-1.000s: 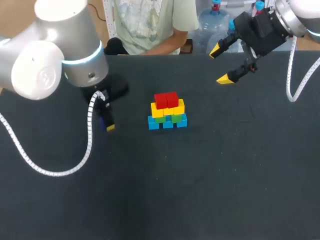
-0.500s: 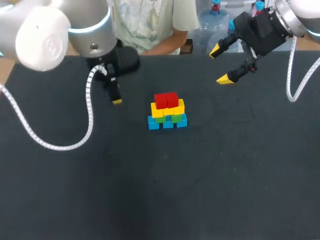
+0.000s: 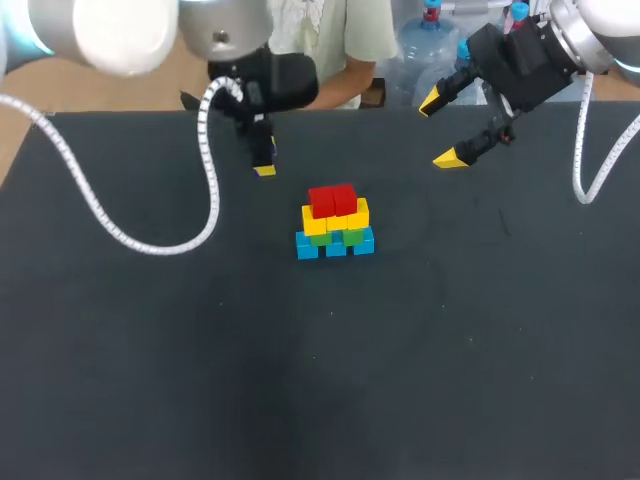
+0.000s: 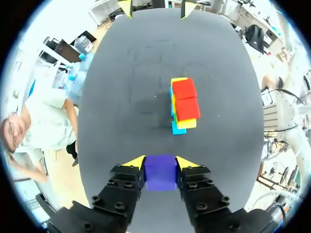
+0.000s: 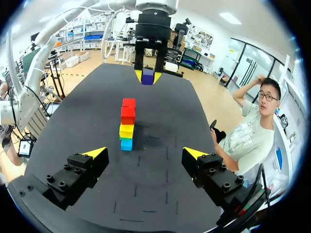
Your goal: Place the blue cubes, place green cubes on the blue cubes, place the yellow cubes on the green cubes, then place the red cubes on the yellow cubes, and place purple cube on the red cubes.
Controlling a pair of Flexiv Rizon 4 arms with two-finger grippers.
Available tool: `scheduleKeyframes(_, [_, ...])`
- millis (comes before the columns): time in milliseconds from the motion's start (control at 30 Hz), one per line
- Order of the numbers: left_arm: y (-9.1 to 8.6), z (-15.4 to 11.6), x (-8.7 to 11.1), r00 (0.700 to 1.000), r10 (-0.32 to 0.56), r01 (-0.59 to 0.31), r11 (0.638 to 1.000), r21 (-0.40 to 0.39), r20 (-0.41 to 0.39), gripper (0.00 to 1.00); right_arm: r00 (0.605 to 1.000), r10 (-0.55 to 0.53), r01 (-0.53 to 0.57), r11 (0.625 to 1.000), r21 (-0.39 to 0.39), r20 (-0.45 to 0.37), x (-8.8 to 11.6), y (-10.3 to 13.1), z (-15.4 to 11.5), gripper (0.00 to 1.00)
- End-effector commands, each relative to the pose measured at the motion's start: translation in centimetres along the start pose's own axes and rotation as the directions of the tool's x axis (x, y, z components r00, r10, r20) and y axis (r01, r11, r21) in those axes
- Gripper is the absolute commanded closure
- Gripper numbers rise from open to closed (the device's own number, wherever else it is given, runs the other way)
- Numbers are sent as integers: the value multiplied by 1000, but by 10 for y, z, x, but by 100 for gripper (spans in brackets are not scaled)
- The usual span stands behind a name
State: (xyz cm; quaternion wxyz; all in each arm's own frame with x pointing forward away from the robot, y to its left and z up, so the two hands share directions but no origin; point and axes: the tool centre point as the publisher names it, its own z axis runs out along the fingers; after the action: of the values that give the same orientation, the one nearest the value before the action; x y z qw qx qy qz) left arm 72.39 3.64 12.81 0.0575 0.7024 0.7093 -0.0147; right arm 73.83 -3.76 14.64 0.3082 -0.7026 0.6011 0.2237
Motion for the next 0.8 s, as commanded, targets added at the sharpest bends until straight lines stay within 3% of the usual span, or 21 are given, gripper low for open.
scheduleKeyframes(33, [12,-2,-13,999,20,-16,993,119,-29,100,1000,0,0,1000,2,-1,0,1,0,0])
scheduleKeyframes(533, [5,-8,-40,996,60,-67,993,101,71,100,1000,0,0,1000,2,-1,0,1,0,0])
scheduleKeyframes(800, [-5,4,-55,998,51,-53,997,60,31,100,1000,0,0,1000,2,-1,0,1,0,0])
